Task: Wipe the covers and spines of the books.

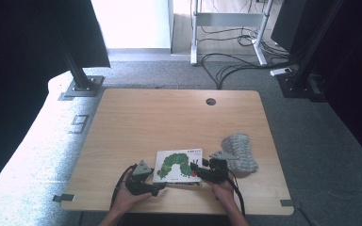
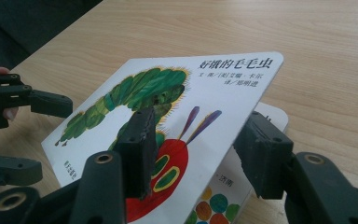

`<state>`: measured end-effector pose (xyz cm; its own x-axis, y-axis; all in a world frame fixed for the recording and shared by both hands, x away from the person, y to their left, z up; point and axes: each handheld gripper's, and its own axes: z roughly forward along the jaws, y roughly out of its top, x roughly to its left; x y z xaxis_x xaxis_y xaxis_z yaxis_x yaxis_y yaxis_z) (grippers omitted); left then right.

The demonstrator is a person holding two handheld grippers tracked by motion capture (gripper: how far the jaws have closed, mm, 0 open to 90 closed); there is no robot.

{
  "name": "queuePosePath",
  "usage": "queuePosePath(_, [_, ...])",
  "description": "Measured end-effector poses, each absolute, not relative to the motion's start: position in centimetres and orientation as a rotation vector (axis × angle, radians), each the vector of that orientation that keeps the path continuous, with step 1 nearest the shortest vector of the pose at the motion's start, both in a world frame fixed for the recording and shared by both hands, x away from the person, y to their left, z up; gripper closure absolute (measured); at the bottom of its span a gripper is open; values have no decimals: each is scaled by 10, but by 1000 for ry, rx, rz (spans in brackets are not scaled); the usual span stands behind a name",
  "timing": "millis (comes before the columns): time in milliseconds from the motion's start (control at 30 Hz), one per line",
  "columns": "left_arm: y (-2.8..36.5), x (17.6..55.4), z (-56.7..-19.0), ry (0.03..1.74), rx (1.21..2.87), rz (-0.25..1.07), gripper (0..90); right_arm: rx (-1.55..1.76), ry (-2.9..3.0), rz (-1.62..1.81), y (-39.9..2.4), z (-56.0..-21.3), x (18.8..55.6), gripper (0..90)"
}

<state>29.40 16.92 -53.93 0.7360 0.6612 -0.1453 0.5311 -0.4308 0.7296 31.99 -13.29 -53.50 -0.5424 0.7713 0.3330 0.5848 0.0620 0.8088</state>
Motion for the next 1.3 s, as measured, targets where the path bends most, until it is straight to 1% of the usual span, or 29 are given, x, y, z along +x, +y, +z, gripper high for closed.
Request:
queuePosePath(367, [171, 295, -539, 924, 2090, 259, 219, 1357, 2143, 1512, -134, -532, 319, 540])
queuePosePath(533, [172, 296, -538, 929, 2081, 252, 220, 1340, 2140, 1518, -133, -531, 318, 549])
queuePosePath(700, [171, 298, -541, 935, 2097, 216, 208, 1320, 2143, 1511, -133, -530, 317, 552])
queuePosePath(900, [172, 298, -540, 924, 2091, 220, 206, 1272, 2139, 1518, -132, -527, 316, 563])
queuePosePath(1067, [174, 298, -538, 925, 2067, 220, 227, 1264, 2131, 1536, -132, -526, 315, 566])
queuePosePath(1300, [173, 300, -538, 934, 2060, 213, 214, 1262, 2136, 1525, -132, -526, 315, 569])
